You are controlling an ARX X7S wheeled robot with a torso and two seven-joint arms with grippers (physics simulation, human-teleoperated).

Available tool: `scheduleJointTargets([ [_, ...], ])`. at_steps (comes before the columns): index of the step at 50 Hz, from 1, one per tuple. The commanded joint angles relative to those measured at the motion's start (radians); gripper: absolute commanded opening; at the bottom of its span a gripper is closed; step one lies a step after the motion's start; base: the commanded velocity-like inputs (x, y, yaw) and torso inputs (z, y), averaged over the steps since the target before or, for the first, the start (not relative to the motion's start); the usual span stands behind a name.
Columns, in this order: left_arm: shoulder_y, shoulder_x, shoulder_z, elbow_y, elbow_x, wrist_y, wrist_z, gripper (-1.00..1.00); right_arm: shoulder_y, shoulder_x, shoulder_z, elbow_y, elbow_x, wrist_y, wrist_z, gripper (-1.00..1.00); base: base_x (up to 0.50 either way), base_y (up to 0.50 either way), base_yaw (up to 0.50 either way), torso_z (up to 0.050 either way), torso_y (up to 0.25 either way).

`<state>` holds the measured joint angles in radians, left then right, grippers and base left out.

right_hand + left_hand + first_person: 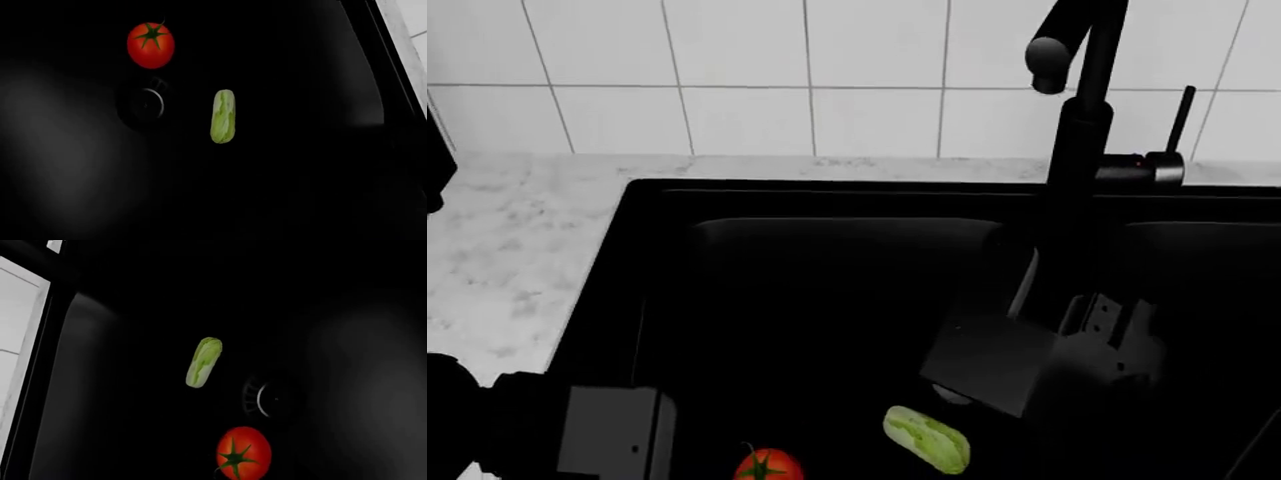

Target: Pick the vegetables from the sink and place them on the cutting board.

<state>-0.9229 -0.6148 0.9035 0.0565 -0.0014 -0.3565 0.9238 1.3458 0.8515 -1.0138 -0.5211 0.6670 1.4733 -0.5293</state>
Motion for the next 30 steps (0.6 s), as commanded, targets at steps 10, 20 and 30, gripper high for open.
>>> scheduleJointTargets([
  [10, -0.04, 0.045, -0.008, -0.044, 0.03, 0.053, 0.031, 1.0, 0.069, -0.061, -0.008, 0.04, -0.036, -0.054, -0.039, 1.0, 0.02, 0.0, 0.0, 0.0, -0.25],
  [20, -0.072, 0.06, -0.004, -0.073, 0.04, 0.057, 0.036, 1.0, 0.124, -0.089, -0.035, 0.094, -0.07, -0.091, -0.053, 1.0, 0.02, 0.0, 0.0, 0.0, -0.042],
  [30, -0.116, 0.079, 0.002, -0.137, 0.051, 0.117, 0.044, 1.0, 0.152, -0.133, -0.097, 0.191, -0.125, -0.159, -0.072, 1.0, 0.02, 0.0, 0.0, 0.0, 0.0],
])
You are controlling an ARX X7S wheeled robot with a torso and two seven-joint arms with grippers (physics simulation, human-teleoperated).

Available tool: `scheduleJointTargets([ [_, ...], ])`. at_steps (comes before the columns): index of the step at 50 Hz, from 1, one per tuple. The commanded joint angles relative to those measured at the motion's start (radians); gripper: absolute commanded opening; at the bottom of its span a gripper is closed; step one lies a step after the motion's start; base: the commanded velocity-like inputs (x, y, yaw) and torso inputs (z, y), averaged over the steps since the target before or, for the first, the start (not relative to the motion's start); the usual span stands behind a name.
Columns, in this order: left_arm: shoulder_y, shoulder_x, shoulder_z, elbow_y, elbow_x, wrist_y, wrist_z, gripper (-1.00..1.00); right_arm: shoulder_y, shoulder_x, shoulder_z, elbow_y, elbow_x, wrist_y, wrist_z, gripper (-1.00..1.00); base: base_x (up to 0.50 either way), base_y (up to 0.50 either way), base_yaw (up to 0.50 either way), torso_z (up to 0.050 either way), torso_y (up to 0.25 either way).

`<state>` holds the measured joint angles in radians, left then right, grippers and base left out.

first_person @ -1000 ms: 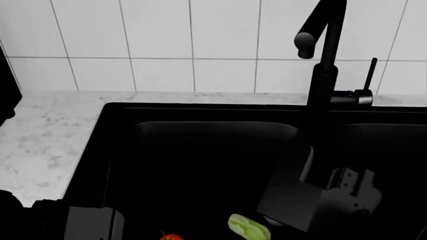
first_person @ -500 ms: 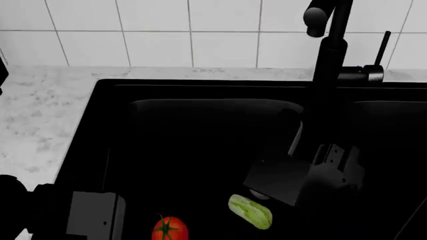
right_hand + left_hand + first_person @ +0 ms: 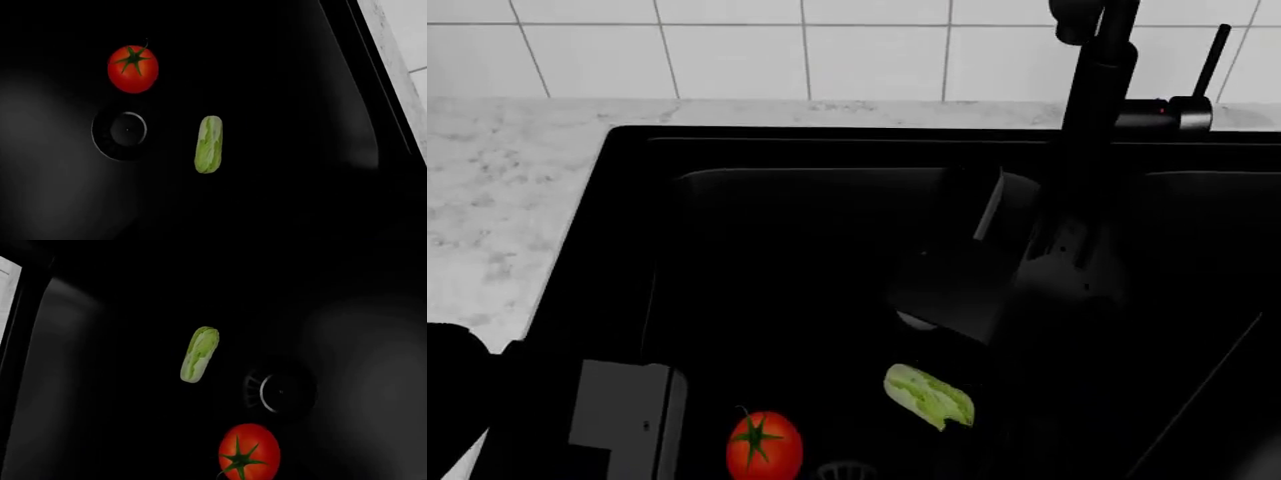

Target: Pick the vegetables from the sink and place them on the cutting board.

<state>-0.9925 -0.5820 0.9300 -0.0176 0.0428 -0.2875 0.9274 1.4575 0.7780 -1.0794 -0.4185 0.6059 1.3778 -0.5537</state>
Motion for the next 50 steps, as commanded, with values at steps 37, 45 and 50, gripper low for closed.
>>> scheduleJointTargets([
  [37, -0.06, 0.057, -0.019, -0.081, 0.02, 0.051, 0.017, 1.0, 0.051, -0.09, -0.023, 0.138, -0.046, -0.047, -0.048, 1.0, 0.11, -0.02, 0.0, 0.0, -0.103],
  [45, -0.11, 0.094, 0.006, -0.098, 0.054, -0.015, 0.034, 1.0, 0.087, -0.151, -0.035, 0.221, -0.069, -0.053, -0.047, 1.0, 0.0, 0.0, 0.0, 0.0, 0.0],
  [50, -0.122, 0.113, 0.025, -0.114, 0.059, -0.041, 0.055, 1.0, 0.085, -0.169, -0.054, 0.251, -0.089, -0.085, -0.044, 1.0, 0.0, 0.0, 0.0, 0.0, 0.0],
])
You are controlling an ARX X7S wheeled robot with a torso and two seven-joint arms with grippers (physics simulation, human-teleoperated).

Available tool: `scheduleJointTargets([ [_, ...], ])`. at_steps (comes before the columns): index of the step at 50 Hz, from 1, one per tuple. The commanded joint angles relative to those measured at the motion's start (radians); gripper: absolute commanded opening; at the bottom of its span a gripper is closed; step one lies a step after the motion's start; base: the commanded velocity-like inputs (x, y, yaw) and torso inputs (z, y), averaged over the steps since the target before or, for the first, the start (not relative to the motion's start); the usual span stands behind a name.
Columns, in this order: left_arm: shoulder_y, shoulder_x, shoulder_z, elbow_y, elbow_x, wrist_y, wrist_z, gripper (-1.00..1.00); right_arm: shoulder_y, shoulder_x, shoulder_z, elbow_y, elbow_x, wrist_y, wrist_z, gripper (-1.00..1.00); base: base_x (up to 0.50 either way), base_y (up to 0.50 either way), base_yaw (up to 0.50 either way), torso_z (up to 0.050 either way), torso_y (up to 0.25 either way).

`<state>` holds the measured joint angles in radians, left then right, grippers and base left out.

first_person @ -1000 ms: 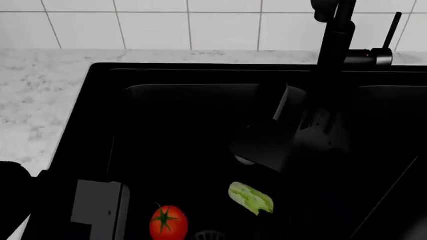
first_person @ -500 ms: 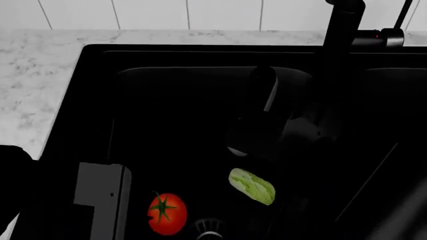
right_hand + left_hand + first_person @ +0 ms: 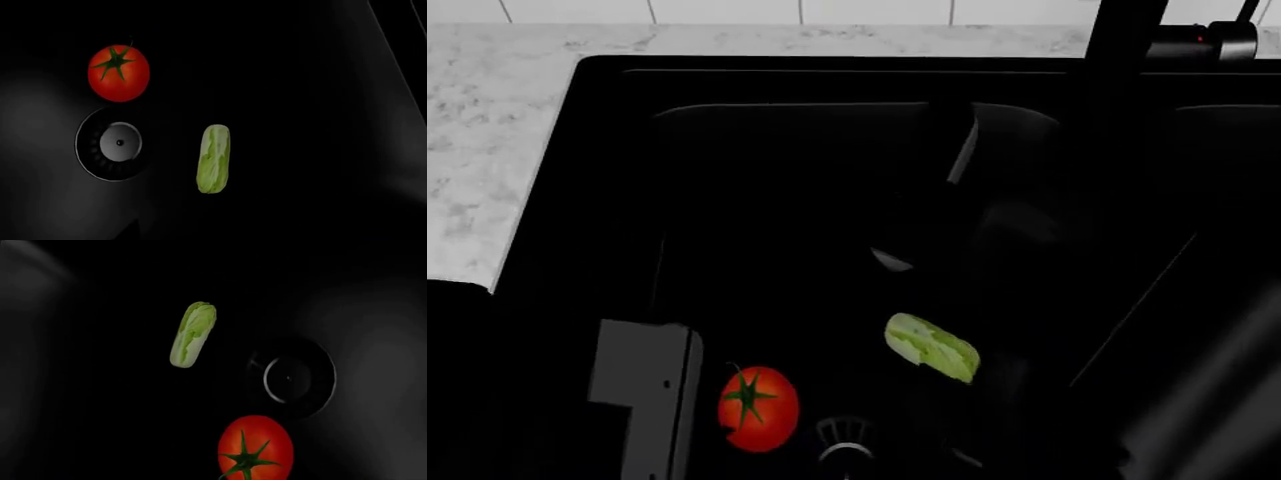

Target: Pick the vegetables from the sink and place them on the cutting board.

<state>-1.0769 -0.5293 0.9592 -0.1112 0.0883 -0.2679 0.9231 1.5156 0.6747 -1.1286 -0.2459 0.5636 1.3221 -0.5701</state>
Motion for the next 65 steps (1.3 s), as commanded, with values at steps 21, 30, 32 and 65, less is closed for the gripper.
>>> scheduleJointTargets([
  [21, -0.063, 0.152, 0.098, -0.13, 0.036, -0.102, 0.132, 1.0, 0.009, -0.038, -0.016, 0.027, -0.039, -0.004, -0.007, 1.0, 0.0, 0.0, 0.0, 0.0, 0.0],
  [30, -0.049, 0.181, 0.137, -0.189, 0.083, -0.076, 0.083, 1.0, 0.0, -0.038, -0.003, 0.003, -0.024, 0.013, 0.005, 1.0, 0.0, 0.0, 0.0, 0.0, 0.0],
  [32, -0.053, 0.189, 0.135, -0.2, 0.082, -0.082, 0.08, 1.0, 0.001, -0.04, -0.006, 0.004, -0.024, 0.009, 0.003, 1.0, 0.0, 0.0, 0.0, 0.0, 0.0],
  [65, -0.039, 0.27, 0.221, -0.374, 0.153, -0.037, 0.009, 1.0, -0.016, -0.043, -0.007, 0.005, -0.013, -0.007, 0.013, 1.0, 0.0, 0.0, 0.0, 0.0, 0.0],
])
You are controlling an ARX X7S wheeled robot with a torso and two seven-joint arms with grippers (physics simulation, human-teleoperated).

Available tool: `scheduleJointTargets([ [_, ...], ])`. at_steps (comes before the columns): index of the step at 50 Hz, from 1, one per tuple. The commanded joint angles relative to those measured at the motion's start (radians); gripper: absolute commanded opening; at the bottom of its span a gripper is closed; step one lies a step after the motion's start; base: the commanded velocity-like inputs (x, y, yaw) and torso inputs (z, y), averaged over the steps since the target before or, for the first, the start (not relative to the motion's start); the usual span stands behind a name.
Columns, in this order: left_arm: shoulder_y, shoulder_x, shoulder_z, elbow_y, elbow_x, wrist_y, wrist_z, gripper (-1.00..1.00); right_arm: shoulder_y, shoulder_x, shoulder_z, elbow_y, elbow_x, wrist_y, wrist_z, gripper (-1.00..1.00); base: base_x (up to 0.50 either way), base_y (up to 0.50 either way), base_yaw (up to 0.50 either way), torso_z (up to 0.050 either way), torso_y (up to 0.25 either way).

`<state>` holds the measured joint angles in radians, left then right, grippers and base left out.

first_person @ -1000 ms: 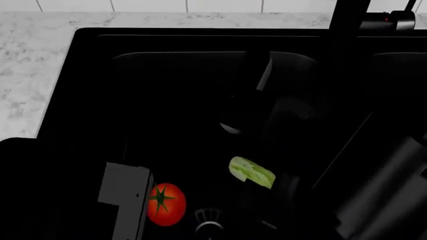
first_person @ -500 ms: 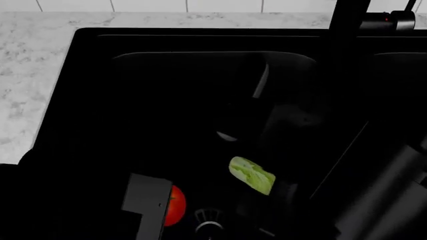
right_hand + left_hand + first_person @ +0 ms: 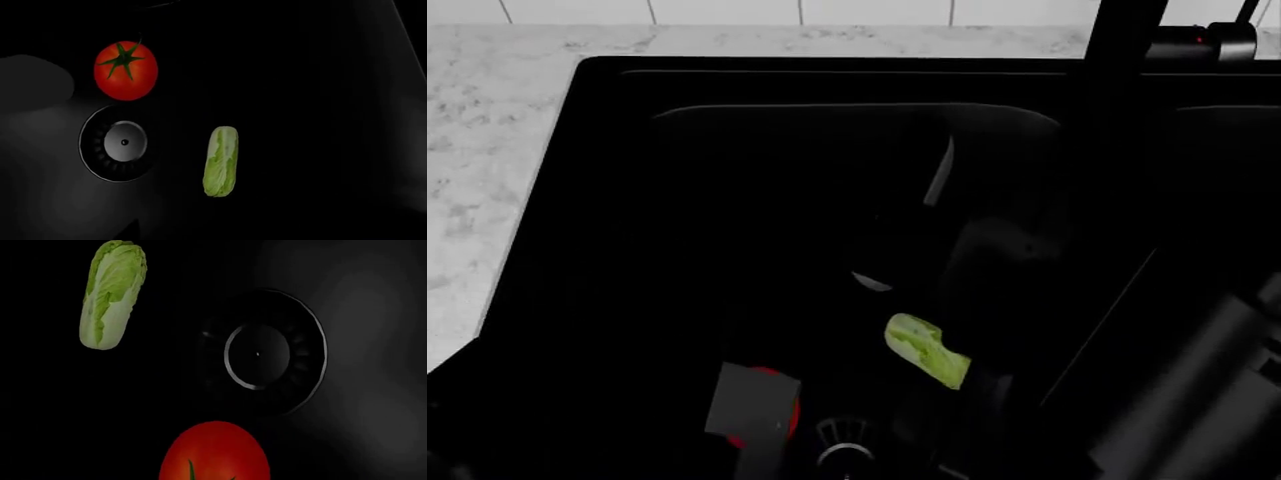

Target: Pick the vegetables from the sink and place them on the cutting board.

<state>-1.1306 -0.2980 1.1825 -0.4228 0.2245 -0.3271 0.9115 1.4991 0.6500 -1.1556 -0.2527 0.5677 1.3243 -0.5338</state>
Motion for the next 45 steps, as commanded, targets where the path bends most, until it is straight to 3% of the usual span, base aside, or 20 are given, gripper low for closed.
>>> scheduleJointTargets([
  [1, 0.012, 0.041, 0.0, -0.071, 0.02, 0.022, 0.019, 1.0, 0.001, -0.02, 0.022, 0.009, -0.015, -0.004, -0.021, 1.0, 0.0, 0.0, 0.0, 0.0, 0.0],
  [16, 0.019, 0.065, 0.026, -0.133, 0.027, 0.006, 0.027, 1.0, -0.003, -0.019, 0.018, 0.002, -0.01, 0.001, -0.015, 1.0, 0.0, 0.0, 0.0, 0.0, -0.002],
  [24, 0.02, 0.079, 0.051, -0.218, 0.057, 0.103, -0.042, 1.0, -0.013, -0.022, 0.014, 0.01, -0.011, -0.012, -0.012, 1.0, 0.0, 0.0, 0.0, 0.0, -0.003],
  [25, 0.019, 0.079, 0.056, -0.236, 0.068, 0.14, -0.072, -1.0, -0.014, -0.022, 0.013, 0.013, -0.011, -0.016, -0.013, 1.0, 0.0, 0.0, 0.0, 0.0, -0.01],
  [32, 0.015, 0.077, 0.069, -0.283, 0.086, 0.227, -0.132, -1.0, -0.016, -0.025, 0.014, 0.014, -0.009, -0.015, -0.009, 1.0, 0.01, 0.0, 0.0, 0.0, -0.006],
  [38, 0.022, 0.057, 0.046, -0.245, 0.072, 0.21, -0.144, -1.0, -0.011, -0.025, 0.009, 0.018, -0.011, -0.02, -0.011, 1.0, 0.01, 0.0, 0.0, 0.0, -0.01],
  [42, 0.03, 0.006, -0.021, -0.133, 0.052, 0.229, -0.228, -1.0, -0.004, -0.024, 0.011, 0.016, -0.01, -0.017, -0.011, 1.0, 0.0, 0.0, 0.0, 0.0, -0.005],
  [45, 0.03, -0.038, -0.049, -0.031, 0.034, 0.179, -0.203, -1.0, 0.006, -0.027, 0.004, 0.029, -0.017, -0.023, -0.014, 1.0, 0.0, 0.0, 0.01, 0.0, 0.0],
])
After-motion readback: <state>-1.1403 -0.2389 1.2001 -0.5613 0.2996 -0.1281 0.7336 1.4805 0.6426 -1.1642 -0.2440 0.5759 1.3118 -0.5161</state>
